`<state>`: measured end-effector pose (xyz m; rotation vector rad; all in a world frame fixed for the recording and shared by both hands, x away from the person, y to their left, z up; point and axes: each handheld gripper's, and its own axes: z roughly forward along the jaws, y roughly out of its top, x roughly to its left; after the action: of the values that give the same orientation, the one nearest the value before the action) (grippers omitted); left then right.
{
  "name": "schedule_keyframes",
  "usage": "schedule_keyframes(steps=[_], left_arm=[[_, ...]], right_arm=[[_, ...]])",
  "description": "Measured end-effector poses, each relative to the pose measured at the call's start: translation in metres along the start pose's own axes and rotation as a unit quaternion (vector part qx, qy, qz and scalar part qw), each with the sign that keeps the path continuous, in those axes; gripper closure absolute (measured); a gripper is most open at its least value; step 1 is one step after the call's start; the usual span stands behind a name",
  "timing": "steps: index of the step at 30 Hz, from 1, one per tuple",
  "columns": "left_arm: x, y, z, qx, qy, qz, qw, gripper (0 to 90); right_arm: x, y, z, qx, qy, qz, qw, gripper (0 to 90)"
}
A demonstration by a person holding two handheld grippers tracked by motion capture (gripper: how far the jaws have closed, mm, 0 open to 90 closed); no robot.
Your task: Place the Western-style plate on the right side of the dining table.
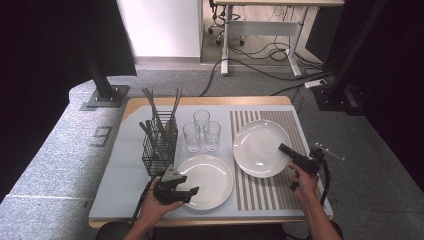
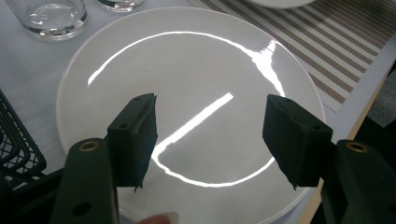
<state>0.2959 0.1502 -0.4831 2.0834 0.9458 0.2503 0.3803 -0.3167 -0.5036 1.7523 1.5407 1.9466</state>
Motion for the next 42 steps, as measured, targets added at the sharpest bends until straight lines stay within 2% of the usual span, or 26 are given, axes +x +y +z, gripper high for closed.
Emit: schedule_keyframes(steps=[16,29,42], left_arm=[[0.0,0.0,0.0,0.0,0.0,0.0,1.0,35.5],[0.0,0.0,0.0,-0.001,0.0,0.0,1.0,35.4],[0.0,0.0,0.0,0.0,-0.001,0.001,1.0,35.4]], right_arm=[[-0.008,0.004,-0.001,-0.005,-0.021,-0.001,0.9998,84.9],[-0.02,0.007,-0.003,-0.011,-0.055,0.005,0.9984,84.9],[-0.021,0.006,-0.002,-0.011,-0.063,0.004,0.998,84.9]])
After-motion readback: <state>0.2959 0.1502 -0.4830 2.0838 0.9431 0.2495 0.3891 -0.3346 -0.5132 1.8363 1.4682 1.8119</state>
